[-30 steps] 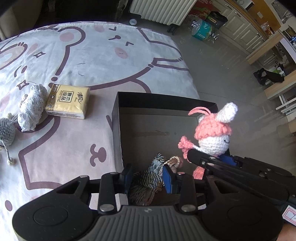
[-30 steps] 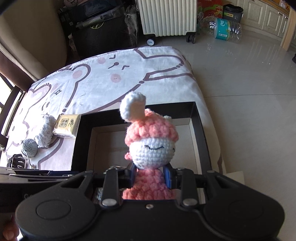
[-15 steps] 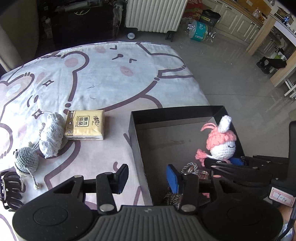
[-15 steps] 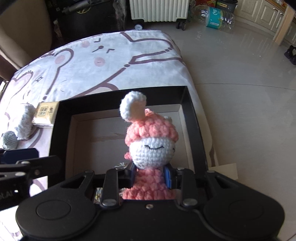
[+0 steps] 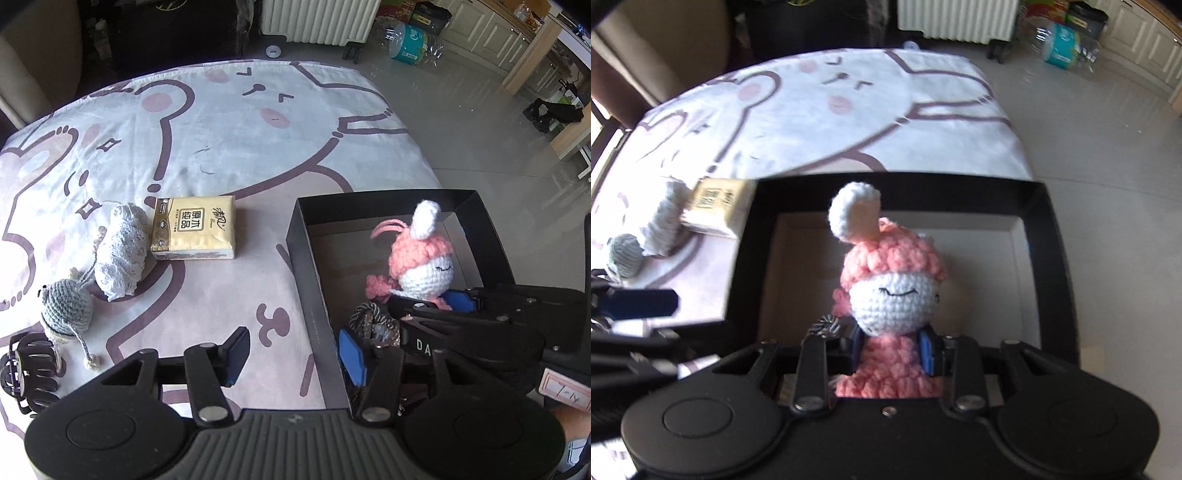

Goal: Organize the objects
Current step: 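Withdraw the open left tool up out of the black box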

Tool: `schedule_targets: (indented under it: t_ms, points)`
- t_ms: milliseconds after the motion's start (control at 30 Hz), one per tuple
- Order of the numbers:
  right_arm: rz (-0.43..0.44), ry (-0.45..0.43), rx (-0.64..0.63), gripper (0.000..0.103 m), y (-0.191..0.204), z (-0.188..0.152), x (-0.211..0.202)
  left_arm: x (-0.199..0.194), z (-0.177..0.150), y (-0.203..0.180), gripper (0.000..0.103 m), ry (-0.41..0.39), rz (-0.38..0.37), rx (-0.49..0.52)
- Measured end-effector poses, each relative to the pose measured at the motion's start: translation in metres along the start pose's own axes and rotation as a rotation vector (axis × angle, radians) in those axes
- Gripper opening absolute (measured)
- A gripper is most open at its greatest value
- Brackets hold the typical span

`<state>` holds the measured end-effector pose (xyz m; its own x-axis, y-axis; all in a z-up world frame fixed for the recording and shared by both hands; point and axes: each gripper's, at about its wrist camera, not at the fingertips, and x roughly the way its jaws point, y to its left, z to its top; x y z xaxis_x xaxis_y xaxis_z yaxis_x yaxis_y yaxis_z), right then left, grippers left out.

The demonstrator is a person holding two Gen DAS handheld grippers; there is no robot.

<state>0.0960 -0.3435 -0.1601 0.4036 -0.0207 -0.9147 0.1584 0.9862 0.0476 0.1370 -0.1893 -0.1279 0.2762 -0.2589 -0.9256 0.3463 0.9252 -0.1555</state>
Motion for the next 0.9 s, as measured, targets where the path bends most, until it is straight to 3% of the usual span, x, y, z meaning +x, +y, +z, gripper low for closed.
schedule_targets:
  t_ms: [133, 267, 400, 533, 800, 900]
  points:
    - [0.016, -0.013, 0.027, 0.032, -0.003, 0.001, -0.002, 0.003, 0.0, 0.001, 0.059, 0.011, 0.0, -0.003]
    - [-0.039, 0.001, 0.057, 0.032, -0.011, 0.004, -0.006, 0.002, 0.001, 0.0, 0.059, 0.0, -0.004, -0.012]
    - [-0.129, 0.101, 0.029, 0.032, -0.016, -0.002, -0.002, 0.004, 0.002, -0.002, 0.059, 0.0, -0.002, -0.016]
    - [-0.137, 0.158, -0.004, 0.032, -0.013, -0.01, 0.009, 0.003, 0.002, 0.002, 0.06, -0.006, 0.0, -0.028]
    - [0.057, 0.111, 0.002, 0.032, 0.008, 0.001, 0.012, 0.0, 0.007, 0.018, 0.061, -0.025, -0.013, -0.106]
    - [0.051, 0.123, 0.001, 0.032, 0.012, 0.003, 0.012, -0.003, 0.008, 0.022, 0.061, -0.031, -0.008, -0.117]
